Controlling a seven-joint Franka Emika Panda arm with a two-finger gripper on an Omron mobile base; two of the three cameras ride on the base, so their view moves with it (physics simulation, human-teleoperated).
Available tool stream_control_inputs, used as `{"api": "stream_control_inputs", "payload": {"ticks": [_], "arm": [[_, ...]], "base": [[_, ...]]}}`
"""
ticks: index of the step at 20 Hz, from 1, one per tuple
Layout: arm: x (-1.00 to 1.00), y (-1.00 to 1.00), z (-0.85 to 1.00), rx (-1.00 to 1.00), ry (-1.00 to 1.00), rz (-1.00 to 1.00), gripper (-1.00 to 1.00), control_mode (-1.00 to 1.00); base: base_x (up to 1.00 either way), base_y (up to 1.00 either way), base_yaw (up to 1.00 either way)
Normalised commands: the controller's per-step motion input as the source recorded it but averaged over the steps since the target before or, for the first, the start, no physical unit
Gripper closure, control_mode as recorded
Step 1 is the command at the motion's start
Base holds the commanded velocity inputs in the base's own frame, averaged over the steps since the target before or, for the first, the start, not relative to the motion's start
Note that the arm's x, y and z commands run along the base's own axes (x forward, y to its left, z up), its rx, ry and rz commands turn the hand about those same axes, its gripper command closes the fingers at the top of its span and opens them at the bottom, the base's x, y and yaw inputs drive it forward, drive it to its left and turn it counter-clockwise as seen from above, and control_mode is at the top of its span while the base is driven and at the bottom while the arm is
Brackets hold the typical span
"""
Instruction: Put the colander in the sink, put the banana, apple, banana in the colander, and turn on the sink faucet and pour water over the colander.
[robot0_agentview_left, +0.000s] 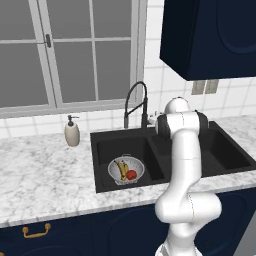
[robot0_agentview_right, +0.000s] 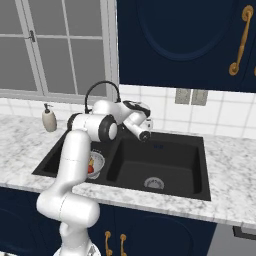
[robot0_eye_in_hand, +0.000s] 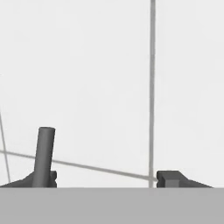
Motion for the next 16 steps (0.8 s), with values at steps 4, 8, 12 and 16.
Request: {"api": "stream_control_inputs", "payload": {"ticks": [4, 8, 12, 16], "arm": [[0.18, 0.21, -0.1, 0.0, -0.05, 0.0, 1.0, -1.0], [0.16, 0.02, -0.07, 0.0, -0.02, -0.01, 1.0, -1.0], [0.06, -0.09, -0.03, 0.0, 0.0, -0.09, 1.0, -1.0], [0.04, -0.32, -0.03, 0.0, 0.0, -0.1, 1.0, -1.0]], "base": [[0.0, 0.0, 0.0], [0.0, 0.0, 0.0], [0.0, 0.0, 0.0], [0.0, 0.0, 0.0]]}}
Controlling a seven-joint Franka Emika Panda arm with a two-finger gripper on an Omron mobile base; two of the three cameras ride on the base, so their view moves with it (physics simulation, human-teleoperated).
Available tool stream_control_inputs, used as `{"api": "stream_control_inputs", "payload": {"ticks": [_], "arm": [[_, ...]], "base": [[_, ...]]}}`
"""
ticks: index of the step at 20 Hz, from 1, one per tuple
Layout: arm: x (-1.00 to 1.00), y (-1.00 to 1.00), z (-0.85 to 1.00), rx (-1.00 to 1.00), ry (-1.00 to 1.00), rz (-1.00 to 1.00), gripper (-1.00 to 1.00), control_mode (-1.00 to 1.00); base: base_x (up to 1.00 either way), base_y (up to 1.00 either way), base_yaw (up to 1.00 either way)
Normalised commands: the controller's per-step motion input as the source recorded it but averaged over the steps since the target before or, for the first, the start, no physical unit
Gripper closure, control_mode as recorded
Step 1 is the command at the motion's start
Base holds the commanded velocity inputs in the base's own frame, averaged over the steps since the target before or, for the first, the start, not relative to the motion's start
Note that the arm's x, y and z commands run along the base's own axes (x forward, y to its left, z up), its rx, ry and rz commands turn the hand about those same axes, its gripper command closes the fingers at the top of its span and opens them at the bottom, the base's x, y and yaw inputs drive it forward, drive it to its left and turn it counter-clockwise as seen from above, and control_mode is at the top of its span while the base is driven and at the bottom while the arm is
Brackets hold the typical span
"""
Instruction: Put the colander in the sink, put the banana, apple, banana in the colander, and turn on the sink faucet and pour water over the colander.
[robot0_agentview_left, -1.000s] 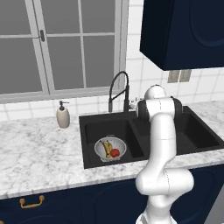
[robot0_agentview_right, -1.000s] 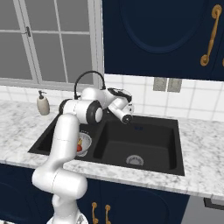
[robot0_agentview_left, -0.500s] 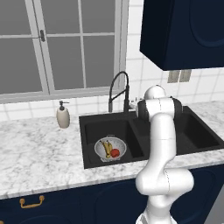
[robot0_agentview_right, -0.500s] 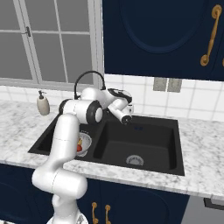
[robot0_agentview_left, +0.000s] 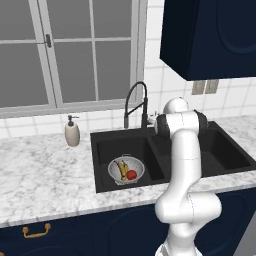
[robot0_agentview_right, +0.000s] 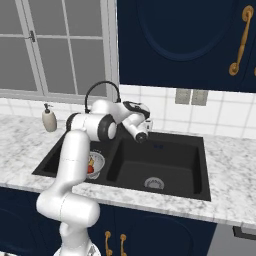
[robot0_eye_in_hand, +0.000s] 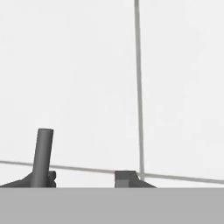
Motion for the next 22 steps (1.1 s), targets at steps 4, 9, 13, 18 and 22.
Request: {"api": "stream_control_inputs", "payload": {"ticks": [4, 9, 13, 18, 22], "arm": [[0.01, -0.5, -0.01, 0.0, 0.0, -0.13, 1.0, -1.0], [0.0, -0.72, 0.0, 0.0, 0.0, -0.11, 1.0, -1.0], [0.0, -0.81, 0.0, 0.0, 0.0, -0.09, 1.0, -1.0], [0.0, -0.88, -0.02, 0.0, 0.01, -0.06, 1.0, -1.0], [-0.04, -0.97, -0.03, 0.0, 0.01, -0.03, 1.0, -1.0]], "base": [[0.0, 0.0, 0.0], [0.0, 0.0, 0.0], [0.0, 0.0, 0.0], [0.0, 0.0, 0.0], [0.0, 0.0, 0.0]]}}
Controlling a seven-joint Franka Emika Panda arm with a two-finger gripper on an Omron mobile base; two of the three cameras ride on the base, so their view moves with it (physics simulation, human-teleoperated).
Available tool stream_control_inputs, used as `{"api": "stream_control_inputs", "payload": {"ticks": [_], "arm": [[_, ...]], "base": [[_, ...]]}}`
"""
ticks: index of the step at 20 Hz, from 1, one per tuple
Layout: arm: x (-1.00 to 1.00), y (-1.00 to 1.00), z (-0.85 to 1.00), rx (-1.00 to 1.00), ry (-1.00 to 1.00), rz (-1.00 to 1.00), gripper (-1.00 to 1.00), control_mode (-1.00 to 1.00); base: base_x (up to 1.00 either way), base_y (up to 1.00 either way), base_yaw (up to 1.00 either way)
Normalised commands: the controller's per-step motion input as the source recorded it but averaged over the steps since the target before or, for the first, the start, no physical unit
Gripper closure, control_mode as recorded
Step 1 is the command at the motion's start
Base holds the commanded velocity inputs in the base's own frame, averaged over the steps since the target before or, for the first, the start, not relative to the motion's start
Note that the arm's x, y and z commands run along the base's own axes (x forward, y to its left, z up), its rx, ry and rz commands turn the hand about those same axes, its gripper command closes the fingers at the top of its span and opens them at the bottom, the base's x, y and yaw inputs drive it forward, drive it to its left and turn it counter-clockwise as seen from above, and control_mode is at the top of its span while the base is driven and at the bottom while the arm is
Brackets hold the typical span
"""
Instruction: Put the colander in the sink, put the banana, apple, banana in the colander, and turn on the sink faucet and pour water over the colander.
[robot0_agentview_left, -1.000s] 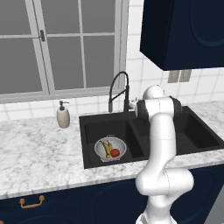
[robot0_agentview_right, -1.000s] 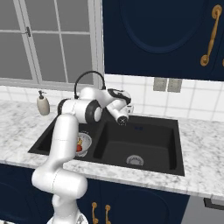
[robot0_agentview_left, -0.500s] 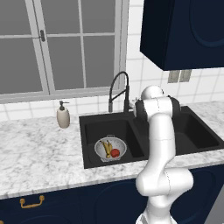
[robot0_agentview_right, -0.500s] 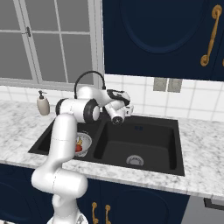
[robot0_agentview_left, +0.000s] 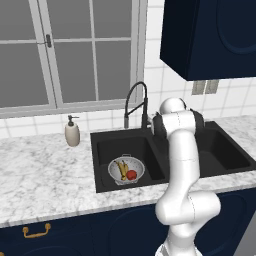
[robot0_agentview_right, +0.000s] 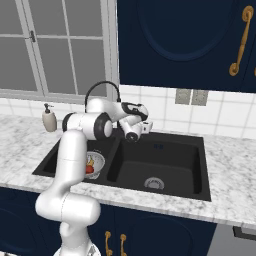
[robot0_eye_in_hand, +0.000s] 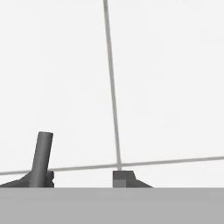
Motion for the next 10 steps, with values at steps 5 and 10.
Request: {"api": "stream_control_inputs", "payload": {"ticks": [5, 10], "arm": [[-0.11, -1.0, -0.08, 0.0, 0.0, 0.0, 1.0, -1.0], [-0.18, -1.0, -0.15, 0.0, 0.0, 0.0, 1.0, -1.0]], "base": [[0.0, 0.0, 0.0], [0.0, 0.0, 0.0]]}}
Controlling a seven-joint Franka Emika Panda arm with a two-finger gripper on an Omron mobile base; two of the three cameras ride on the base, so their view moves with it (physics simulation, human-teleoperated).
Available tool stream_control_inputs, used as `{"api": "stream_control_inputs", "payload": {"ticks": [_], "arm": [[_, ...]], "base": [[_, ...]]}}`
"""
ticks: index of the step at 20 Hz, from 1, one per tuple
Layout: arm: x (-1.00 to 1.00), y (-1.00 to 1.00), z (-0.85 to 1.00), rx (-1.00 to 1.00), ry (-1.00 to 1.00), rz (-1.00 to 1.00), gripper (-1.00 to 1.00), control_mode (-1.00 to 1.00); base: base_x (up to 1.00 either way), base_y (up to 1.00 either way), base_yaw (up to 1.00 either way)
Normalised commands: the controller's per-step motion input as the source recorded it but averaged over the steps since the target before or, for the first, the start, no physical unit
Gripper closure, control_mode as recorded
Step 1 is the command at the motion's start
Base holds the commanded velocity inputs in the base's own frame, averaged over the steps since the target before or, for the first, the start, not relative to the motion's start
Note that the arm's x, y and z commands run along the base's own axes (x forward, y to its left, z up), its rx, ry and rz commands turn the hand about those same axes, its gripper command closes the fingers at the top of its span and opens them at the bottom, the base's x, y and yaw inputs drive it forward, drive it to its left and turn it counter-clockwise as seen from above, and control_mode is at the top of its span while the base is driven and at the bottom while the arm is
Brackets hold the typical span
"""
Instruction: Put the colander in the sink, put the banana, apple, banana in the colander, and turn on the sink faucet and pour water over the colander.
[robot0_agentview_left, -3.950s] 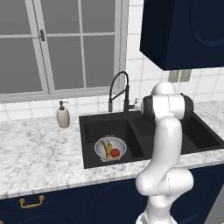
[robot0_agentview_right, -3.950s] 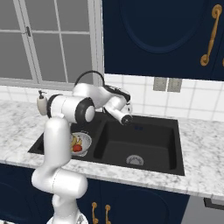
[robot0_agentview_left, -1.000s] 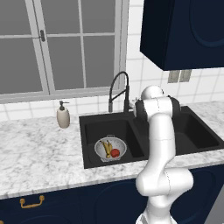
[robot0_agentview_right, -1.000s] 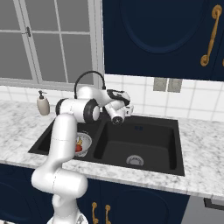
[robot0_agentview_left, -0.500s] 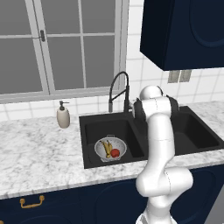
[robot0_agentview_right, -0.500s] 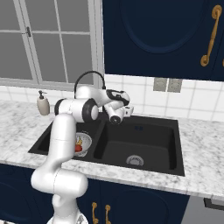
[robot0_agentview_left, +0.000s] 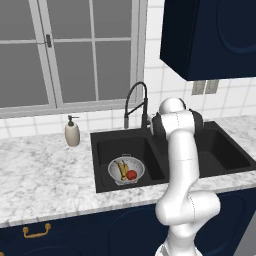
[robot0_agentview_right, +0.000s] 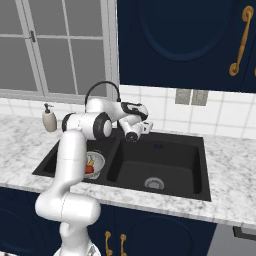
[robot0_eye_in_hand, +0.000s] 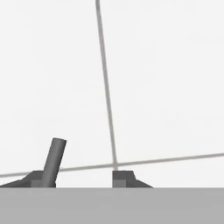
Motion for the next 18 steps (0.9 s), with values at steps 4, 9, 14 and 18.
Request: {"api": "stream_control_inputs", "payload": {"ticks": [4, 9, 14, 18], "arm": [[-0.24, -1.0, -0.19, 0.01, 0.0, 0.0, 1.0, -1.0], [-0.28, -1.0, -0.22, 0.01, 0.0, 0.0, 1.0, -1.0], [-0.29, -1.0, -0.24, 0.0, 0.0, 0.0, 1.0, -1.0], [-0.29, -0.96, -0.24, 0.0, 0.0, 0.0, 1.0, -1.0]], "base": [[0.0, 0.0, 0.0], [0.0, 0.0, 0.0], [0.0, 0.0, 0.0], [0.0, 0.0, 0.0]]}}
